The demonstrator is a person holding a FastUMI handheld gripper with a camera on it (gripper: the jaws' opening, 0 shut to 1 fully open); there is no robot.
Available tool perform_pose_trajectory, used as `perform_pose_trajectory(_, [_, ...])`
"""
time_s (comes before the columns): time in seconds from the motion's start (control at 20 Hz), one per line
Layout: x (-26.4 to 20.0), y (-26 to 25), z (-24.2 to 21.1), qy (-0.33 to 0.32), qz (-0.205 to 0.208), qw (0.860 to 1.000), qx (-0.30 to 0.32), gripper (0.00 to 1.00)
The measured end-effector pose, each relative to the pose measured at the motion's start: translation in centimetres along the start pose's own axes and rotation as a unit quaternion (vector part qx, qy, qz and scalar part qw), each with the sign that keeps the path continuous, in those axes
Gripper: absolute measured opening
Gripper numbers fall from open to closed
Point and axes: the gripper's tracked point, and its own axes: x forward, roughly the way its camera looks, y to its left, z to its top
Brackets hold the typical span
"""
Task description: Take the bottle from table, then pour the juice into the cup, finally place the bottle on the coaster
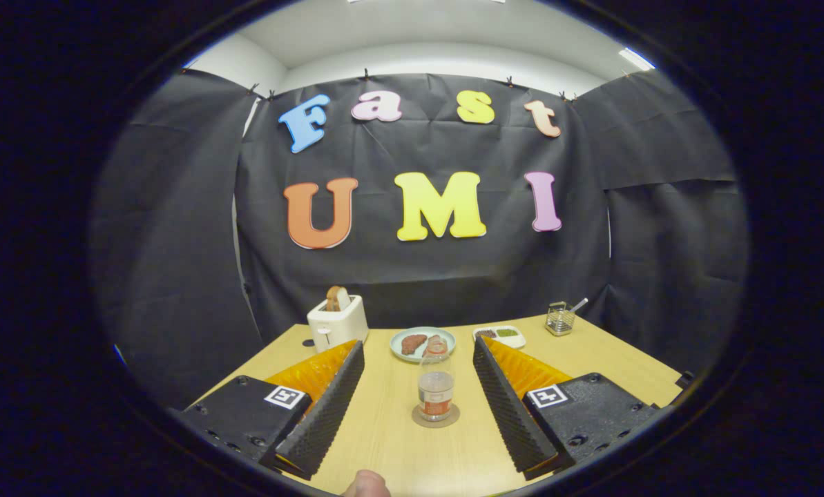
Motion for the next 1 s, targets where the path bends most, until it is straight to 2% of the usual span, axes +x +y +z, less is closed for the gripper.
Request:
perform_pose_trajectory(0.15, [-5.4, 1.4, 5.2, -0.037, 0.022, 0.999, 0.007, 1.0])
perform_pose_trajectory(0.35, [-11.5, 2.3, 9.5, -0.072, 0.04, 0.997, 0.004, 1.0])
perform_pose_trajectory(0.65, [-16.9, 1.6, 10.3, -0.076, 0.044, 0.996, -0.004, 1.0])
perform_pose_trajectory(1.0, [-18.3, 1.0, 9.3, -0.064, 0.059, 0.996, -0.001, 1.0])
